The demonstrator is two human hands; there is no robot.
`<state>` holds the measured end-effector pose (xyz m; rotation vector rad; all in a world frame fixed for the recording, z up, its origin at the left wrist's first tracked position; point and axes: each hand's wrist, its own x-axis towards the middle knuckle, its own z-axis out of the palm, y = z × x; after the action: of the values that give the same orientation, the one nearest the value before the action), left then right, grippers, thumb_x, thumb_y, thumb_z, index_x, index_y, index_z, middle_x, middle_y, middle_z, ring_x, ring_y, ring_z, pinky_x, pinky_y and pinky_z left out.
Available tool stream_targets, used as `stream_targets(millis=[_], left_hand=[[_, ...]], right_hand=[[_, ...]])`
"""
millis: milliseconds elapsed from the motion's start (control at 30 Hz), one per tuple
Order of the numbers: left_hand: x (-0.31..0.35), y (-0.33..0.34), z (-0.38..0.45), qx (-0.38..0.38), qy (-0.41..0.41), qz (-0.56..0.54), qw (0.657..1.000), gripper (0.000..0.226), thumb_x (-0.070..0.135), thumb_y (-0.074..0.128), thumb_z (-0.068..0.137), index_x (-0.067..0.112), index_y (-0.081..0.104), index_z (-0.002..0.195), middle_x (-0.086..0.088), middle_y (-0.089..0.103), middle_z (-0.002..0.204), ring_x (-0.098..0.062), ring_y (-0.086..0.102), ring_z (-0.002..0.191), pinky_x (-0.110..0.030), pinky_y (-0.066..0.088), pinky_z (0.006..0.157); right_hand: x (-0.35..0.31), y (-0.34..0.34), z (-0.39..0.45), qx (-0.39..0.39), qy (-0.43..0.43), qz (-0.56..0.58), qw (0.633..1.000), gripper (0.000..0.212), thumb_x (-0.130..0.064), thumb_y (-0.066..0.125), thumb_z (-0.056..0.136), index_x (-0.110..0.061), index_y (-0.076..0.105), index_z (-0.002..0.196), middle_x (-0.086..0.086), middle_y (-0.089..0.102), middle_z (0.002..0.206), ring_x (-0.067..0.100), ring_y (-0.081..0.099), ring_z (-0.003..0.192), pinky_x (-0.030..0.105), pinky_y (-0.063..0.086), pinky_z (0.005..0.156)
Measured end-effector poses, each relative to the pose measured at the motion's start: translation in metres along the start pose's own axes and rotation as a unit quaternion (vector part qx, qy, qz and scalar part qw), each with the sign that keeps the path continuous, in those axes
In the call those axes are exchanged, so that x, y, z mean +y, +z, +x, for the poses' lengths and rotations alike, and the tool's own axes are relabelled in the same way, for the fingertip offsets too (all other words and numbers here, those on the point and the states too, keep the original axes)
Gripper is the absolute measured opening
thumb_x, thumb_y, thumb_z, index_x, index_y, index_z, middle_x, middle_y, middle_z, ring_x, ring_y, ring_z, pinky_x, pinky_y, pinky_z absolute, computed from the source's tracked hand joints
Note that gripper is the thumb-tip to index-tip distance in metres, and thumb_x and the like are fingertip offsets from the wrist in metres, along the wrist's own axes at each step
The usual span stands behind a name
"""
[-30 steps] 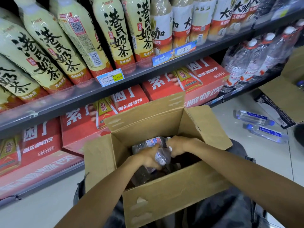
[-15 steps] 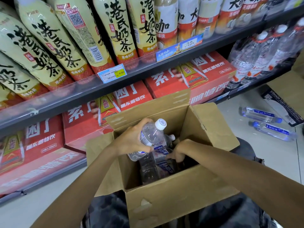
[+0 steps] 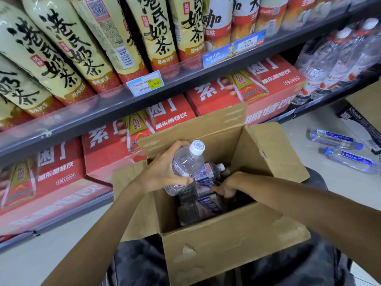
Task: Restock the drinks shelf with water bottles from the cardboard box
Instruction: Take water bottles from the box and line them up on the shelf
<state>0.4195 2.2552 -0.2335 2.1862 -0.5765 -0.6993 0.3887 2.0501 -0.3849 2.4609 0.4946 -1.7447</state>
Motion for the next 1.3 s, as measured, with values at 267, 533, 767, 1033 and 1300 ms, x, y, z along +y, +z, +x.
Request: stream_targets(millis=[267,533,767,1033,1300], left_hand=[[0.004,0.002,-0.005,0.019,0.022,-0.02,0.999,0.08,0.017,0.087,0.065,0.033,0.043,0.129,0.014,0.061,0.119,-0.008,0.06,0.112,-0.038,0.048,0.1],[0.021,-0.015,-0.014,0.063,0.037,-0.048,0.996,0.08,0.01,0.087,0.063,0.027,0.046,0.131,0.015,0.062,0.12,-0.001,0.06,0.113,-0.027,0.048,0.1],[0.048,-0.045,-0.017,0.072,0.069,-0.072,0.992,0.08,0.001,0.084,0.068,0.028,0.042,0.131,0.018,0.064,0.117,0.0,0.061,0.11,-0.016,0.045,0.094],[0.128,-0.105,-0.026,0.112,0.177,-0.095,0.973,0.077,0.033,0.078,0.066,0.033,0.033,0.128,0.022,0.06,0.119,0.0,0.058,0.116,-0.019,0.048,0.095],[0.199,-0.158,-0.031,0.17,0.275,-0.104,0.941,0.076,0.033,0.082,0.066,0.033,0.04,0.129,0.011,0.061,0.123,-0.008,0.059,0.114,-0.024,0.05,0.094]], right_hand=[[-0.01,-0.025,-0.031,0.067,-0.051,-0.034,0.996,0.042,-0.029,0.065,0.085,-0.011,0.057,0.122,0.006,0.061,0.126,0.029,0.061,0.111,0.041,0.051,0.094],[-0.034,-0.043,-0.115,0.341,-0.144,-0.136,0.919,0.041,-0.036,0.056,0.093,-0.009,0.055,0.124,0.016,0.059,0.122,0.04,0.058,0.107,0.04,0.046,0.082],[-0.003,-0.06,-0.199,0.47,-0.172,-0.2,0.842,0.033,-0.04,0.044,0.097,-0.013,0.049,0.114,0.007,0.061,0.108,0.036,0.061,0.09,0.037,0.035,0.062],[0.009,-0.086,-0.293,0.623,-0.163,-0.106,0.758,0.027,-0.05,0.043,0.094,-0.025,0.05,0.1,-0.011,0.055,0.081,0.017,0.054,0.069,0.035,0.045,0.056],[0.007,-0.135,-0.376,0.742,-0.182,-0.013,0.646,0.031,-0.051,0.04,0.094,-0.024,0.055,0.099,-0.002,0.061,0.081,0.022,0.056,0.073,0.039,0.048,0.065]])
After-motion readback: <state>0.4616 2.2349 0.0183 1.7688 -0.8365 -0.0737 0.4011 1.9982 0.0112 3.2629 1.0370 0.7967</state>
